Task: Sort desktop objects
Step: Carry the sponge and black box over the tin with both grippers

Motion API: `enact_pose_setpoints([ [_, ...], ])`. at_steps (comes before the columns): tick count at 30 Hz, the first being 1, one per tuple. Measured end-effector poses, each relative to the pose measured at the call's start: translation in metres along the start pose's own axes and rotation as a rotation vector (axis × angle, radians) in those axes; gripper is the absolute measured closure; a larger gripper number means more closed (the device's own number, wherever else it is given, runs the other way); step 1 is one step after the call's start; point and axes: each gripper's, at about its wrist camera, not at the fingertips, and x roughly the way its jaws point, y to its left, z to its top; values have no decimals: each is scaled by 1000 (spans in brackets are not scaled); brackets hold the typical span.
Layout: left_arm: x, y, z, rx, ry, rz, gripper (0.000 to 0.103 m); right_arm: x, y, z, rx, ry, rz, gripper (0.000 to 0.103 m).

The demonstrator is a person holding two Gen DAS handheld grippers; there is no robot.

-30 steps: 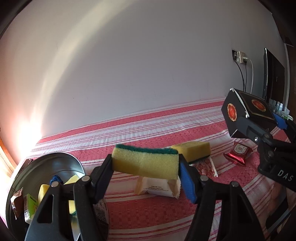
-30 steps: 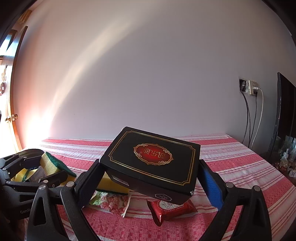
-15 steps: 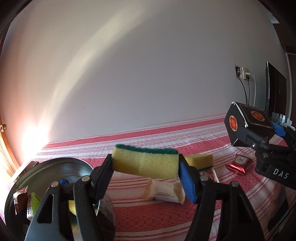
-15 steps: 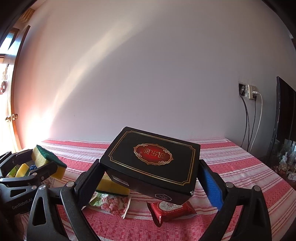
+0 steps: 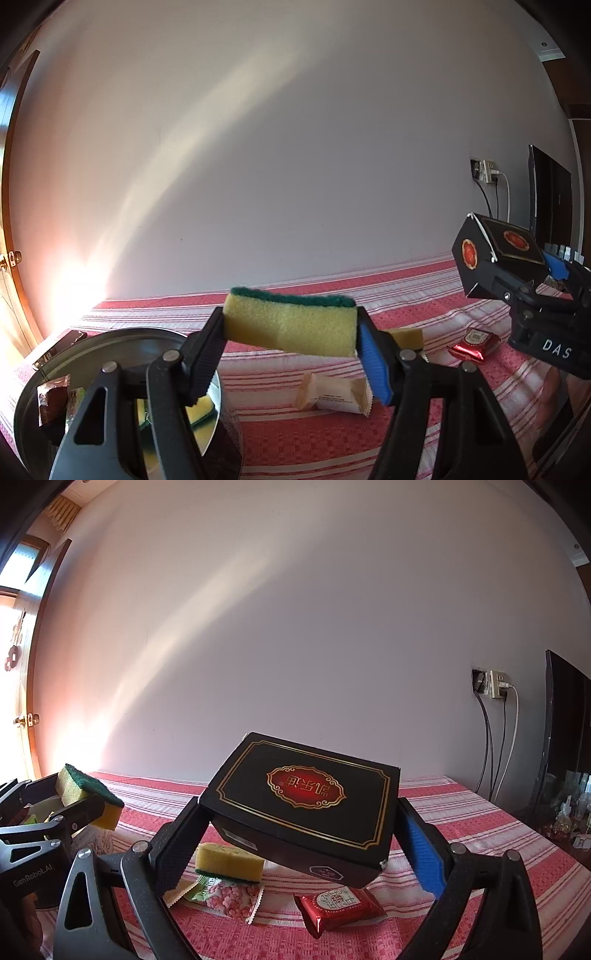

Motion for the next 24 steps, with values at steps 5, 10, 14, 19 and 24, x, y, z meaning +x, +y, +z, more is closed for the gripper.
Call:
enact_pose_setpoints([
  [5,-7,8,0,-18,-17,2,36,-5,-1,1,-1,-31,-8,4],
  [10,-18,14,0,-26,-35,2,36,-10,-1,1,-3,-54,-15,4],
  [14,-33,21,4,-34,-57,-3,36,-17,0,1,-7,-85,-17,4],
  [19,-53,28,12,-24,-100,1,36,-16,-2,3,-11,-99,-12,4],
  [24,-69,34,20,-30,-112,-5,36,-15,-5,3,-13,-106,-12,4],
])
